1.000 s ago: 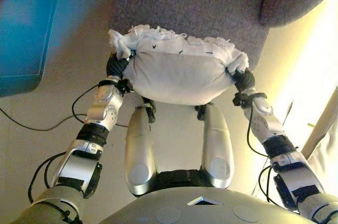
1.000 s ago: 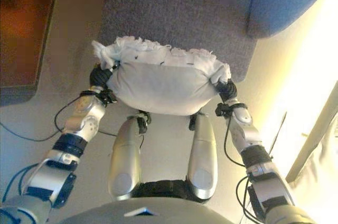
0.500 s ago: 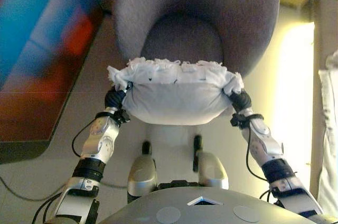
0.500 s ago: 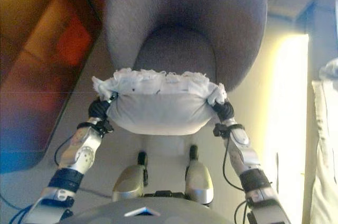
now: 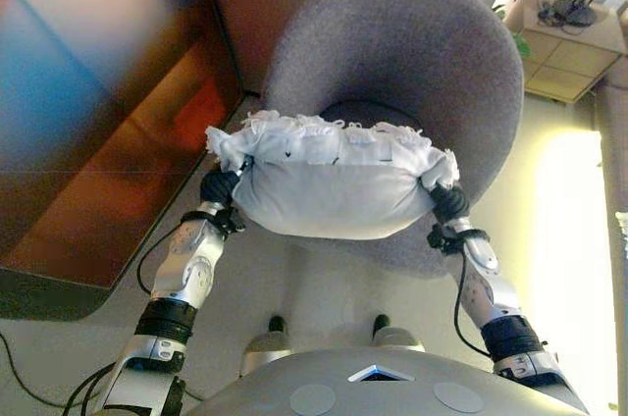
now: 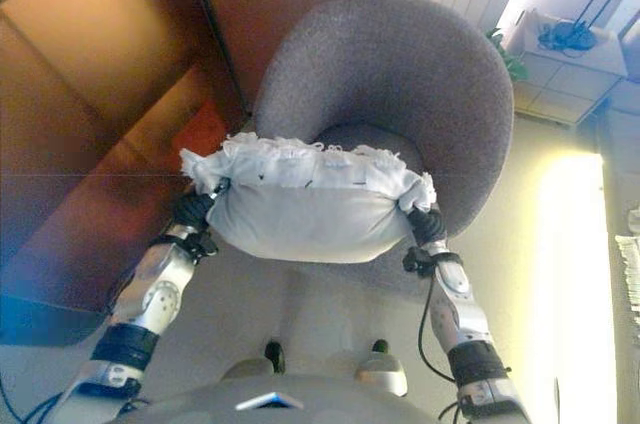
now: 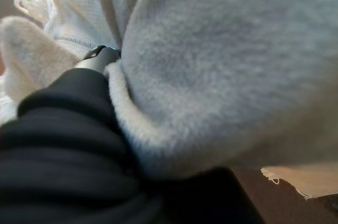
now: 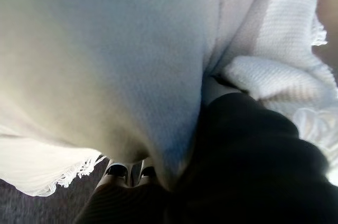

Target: Pick up the cushion and take it to the sofa

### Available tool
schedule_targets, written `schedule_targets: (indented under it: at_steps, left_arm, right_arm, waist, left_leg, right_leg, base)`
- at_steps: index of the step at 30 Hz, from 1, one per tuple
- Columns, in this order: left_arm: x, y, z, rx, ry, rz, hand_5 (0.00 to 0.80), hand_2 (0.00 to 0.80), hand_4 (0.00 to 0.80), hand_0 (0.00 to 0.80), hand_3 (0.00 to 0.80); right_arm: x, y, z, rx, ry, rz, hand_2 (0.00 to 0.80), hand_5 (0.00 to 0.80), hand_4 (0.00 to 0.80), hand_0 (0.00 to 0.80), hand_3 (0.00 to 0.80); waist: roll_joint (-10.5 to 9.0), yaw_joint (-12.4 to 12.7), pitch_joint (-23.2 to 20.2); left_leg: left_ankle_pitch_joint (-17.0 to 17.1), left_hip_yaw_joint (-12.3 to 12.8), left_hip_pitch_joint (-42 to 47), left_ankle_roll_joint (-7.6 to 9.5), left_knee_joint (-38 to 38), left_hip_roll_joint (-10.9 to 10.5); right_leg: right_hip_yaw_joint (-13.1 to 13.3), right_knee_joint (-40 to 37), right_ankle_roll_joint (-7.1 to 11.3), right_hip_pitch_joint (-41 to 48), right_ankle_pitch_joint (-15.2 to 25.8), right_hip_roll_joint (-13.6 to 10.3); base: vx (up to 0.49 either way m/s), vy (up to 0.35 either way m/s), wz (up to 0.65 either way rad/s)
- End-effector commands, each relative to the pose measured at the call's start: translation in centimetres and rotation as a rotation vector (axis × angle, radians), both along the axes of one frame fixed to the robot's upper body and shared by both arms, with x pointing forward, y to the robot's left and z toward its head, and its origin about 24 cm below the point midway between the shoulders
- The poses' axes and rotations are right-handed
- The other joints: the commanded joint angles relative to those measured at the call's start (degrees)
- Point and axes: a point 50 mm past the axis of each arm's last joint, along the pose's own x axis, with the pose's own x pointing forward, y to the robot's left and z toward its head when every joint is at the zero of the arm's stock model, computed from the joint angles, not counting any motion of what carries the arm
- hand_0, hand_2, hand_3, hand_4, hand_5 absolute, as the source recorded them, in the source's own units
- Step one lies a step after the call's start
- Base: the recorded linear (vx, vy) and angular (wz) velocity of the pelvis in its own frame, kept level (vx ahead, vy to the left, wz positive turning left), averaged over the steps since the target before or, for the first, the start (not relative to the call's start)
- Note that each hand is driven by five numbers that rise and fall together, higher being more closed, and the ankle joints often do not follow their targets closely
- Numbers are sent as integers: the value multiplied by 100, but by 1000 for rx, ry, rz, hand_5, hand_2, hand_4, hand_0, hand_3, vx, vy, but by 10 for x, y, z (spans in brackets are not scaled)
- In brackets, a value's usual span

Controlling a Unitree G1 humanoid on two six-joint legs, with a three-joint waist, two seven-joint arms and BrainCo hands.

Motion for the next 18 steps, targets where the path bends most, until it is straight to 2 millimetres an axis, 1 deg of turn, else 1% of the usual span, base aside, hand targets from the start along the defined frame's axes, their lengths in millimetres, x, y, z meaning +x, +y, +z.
schedule_targets:
  at_steps: [1, 4, 6, 8, 10, 12, 13, 15, 17, 18]
  left_arm:
    - [21, -24, 32, -17, -168, -117, 800, 800, 800, 800, 800]
    - [26, -30, 34, -8, -168, -137, 800, 800, 800, 800, 800]
    - [32, -36, 37, -6, -169, -153, 800, 800, 800, 800, 800]
    - [37, -40, 39, 5, -172, -167, 800, 800, 800, 800, 800]
    - [40, -42, 38, 44, -169, -168, 800, 800, 800, 800, 800]
    - [40, -40, 37, 51, -161, -168, 800, 800, 800, 800, 800]
    - [40, -39, 36, 45, -152, -166, 800, 800, 800, 800, 800]
    - [38, -36, 33, 38, -140, -160, 800, 800, 800, 800, 800]
    - [37, -37, 32, 39, -128, -162, 800, 800, 800, 800, 800]
    - [37, -39, 31, 41, -127, -166, 800, 800, 800, 800, 800]
  right_arm:
    - [27, 14, 40, 74, -224, 41, 800, 800, 800, 800, 800]
    - [30, 14, 41, 91, -226, 26, 800, 800, 800, 800, 800]
    - [32, 13, 42, 94, -227, 14, 800, 800, 800, 800, 800]
    - [31, 11, 41, 100, -230, -5, 800, 800, 800, 800, 800]
    - [31, 10, 41, 126, -226, -25, 800, 800, 800, 800, 800]
    - [30, 9, 40, 152, -221, -35, 800, 800, 800, 800, 800]
    - [28, 10, 37, 153, -213, -34, 800, 800, 800, 800, 800]
    - [25, 10, 32, 153, -198, -30, 800, 800, 800, 800, 800]
    - [22, 8, 28, 149, -184, -32, 800, 800, 800, 800, 800]
    - [22, 6, 27, 148, -182, -33, 800, 800, 800, 800, 800]
  waist:
    - [3, 60, -216]
    - [-2, 58, -205]
    - [9, 40, -155]
    - [68, 27, -89]
    - [139, 0, 3]
    - [172, -24, 26]
    - [152, -56, 43]
    - [91, -149, 46]
    - [-34, -278, 51]
    - [-123, -362, 57]
  left_leg:
    - [-394, 207, -244, 233, 667, 2]
    - [-466, 202, -222, 345, 664, -132]
    - [-562, 171, -247, 476, 720, -268]
    - [-649, 132, -298, 610, 829, -364]
    - [-727, 98, -275, 664, 928, -418]
    - [-765, 91, -257, 685, 994, -435]
    - [-801, 103, -197, 692, 1018, -477]
    - [-871, 120, -73, 684, 1036, -543]
    - [-1018, 115, 41, 643, 1119, -613]
    - [-1140, 83, 96, 623, 1180, -667]
  right_leg:
    - [69, 665, 124, -294, -72, -187]
    - [115, 1034, 135, -352, 32, -309]
    - [203, 1703, 121, -593, 212, -445]
    - [258, 2526, 58, -874, 317, -536]
    - [357, 3420, -40, -1241, 365, -554]
    - [374, 3646, -75, -1397, 439, -465]
    - [365, 3612, -57, -1458, 523, -433]
    - [435, 3234, -9, -1527, 647, -322]
    - [566, 2468, 58, -1569, 771, -254]
    - [690, 1940, 117, -1654, 881, -244]
  base:
    - [30, 129, -13]
    - [32, 146, -9]
    - [25, 201, -3]
    - [18, 229, 0]
    - [29, 207, 2]
    - [86, 112, 1]
    - [141, 39, -1]
    - [215, -56, -4]
    - [294, -168, 5]
    - [329, -202, 10]
